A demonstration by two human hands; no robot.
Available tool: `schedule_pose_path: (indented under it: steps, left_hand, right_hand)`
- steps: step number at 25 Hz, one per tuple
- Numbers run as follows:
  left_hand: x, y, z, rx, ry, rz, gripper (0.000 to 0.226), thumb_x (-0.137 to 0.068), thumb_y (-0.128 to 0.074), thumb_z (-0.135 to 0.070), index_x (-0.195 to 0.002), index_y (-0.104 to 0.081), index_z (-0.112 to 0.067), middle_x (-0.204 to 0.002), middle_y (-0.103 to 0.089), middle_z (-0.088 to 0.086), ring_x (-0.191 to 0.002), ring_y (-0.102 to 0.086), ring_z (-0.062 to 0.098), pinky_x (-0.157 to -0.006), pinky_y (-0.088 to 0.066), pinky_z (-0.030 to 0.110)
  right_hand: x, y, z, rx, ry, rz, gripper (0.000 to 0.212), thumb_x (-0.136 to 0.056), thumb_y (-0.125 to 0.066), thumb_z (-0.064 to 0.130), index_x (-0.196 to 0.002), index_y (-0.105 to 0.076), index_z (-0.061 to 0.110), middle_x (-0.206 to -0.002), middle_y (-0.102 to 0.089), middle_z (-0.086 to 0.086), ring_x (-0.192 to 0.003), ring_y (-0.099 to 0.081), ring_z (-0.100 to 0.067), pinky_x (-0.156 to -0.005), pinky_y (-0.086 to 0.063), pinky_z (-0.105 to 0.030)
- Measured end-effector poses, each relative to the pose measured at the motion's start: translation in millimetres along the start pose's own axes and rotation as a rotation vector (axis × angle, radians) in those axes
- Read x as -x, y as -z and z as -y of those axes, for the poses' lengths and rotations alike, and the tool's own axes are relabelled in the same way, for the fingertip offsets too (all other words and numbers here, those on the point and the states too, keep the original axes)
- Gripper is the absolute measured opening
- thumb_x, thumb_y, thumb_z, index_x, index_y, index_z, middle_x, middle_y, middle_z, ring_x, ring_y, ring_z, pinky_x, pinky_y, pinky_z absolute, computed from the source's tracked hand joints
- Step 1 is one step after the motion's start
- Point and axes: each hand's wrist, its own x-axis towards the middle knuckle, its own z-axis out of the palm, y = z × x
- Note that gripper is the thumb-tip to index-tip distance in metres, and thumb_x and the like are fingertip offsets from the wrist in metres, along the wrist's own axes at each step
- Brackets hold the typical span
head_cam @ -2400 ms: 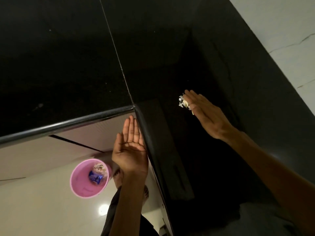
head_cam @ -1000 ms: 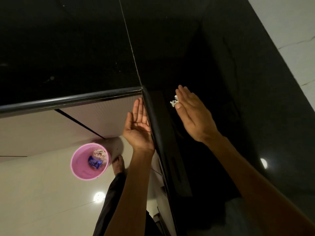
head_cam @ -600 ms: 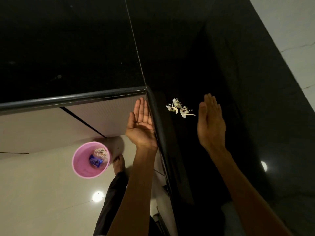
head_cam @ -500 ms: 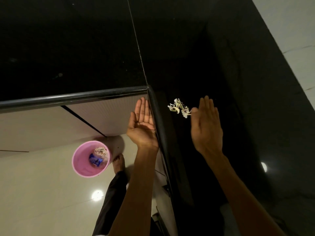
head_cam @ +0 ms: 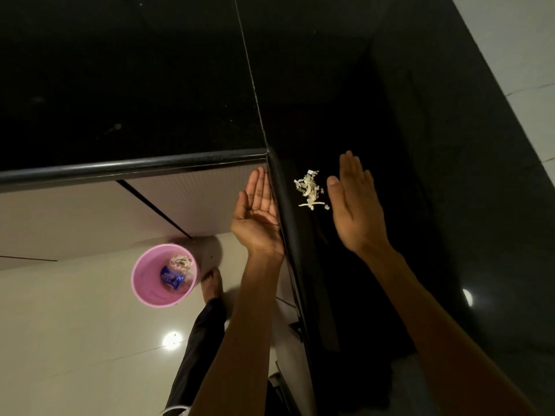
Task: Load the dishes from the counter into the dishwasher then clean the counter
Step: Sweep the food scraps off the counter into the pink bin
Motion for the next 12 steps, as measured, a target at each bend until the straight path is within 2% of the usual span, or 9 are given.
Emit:
schedule_pose_path:
  steps: [2, 4, 9, 12]
  left_hand:
    - [-0.2, 0.2, 0.0, -0.019, 0.003, 0.007, 0.046, -0.102, -0.031, -0.024, -0.117, -0.065, 0.003, -0.122, -0.066, 0.018, -0.118, -0.062, 0.024, -0.101, -0.049, 0.032]
    - [0.4, -0.3, 0.1, -0.021, 0.014, 0.014, 0.044, -0.102, -0.031, -0.024, -0.120, -0.062, 0.002, -0.120, -0.067, 0.017, -0.114, -0.064, 0.023, -0.098, -0.051, 0.031]
    - [2.7, -1.3, -1.0, 0.008, 0.014, 0.022, 0.044, -0.103, -0.031, -0.023, -0.121, -0.061, 0.003, -0.124, -0.065, 0.018, -0.111, -0.066, 0.022, -0.093, -0.055, 0.030]
    - [3.4, -1.8, -0.1, -0.004, -0.008, 0.004, 0.047, -0.103, -0.029, -0.021, -0.111, -0.068, 0.004, -0.115, -0.069, 0.018, -0.107, -0.068, 0.023, -0.086, -0.057, 0.029]
  right_hand:
    - [-10.1, -2.6, 4.7, 0.230, 0.028, 0.023, 0.075, -0.095, -0.002, 0.058, -0.155, -0.008, 0.013, -0.164, -0.004, -0.004, -0.150, 0.002, -0.013, -0.122, 0.003, -0.035]
    - [-8.0, -8.5, 16.4, 0.317, 0.087, 0.075, 0.081, -0.091, 0.003, 0.061, -0.155, -0.005, 0.012, -0.164, 0.000, -0.005, -0.150, 0.005, -0.014, -0.121, 0.007, -0.034]
    - [8.3, -17.8, 27.4, 0.314, 0.200, 0.067, 0.081, -0.094, -0.003, 0.061, -0.155, -0.009, 0.009, -0.163, -0.003, -0.008, -0.150, 0.004, -0.016, -0.122, 0.004, -0.032]
    - [13.3, -24.1, 31.4, 0.291, 0.251, 0.029, 0.077, -0.098, -0.009, 0.059, -0.154, -0.015, 0.006, -0.162, -0.009, -0.010, -0.151, -0.001, -0.017, -0.123, -0.002, -0.033]
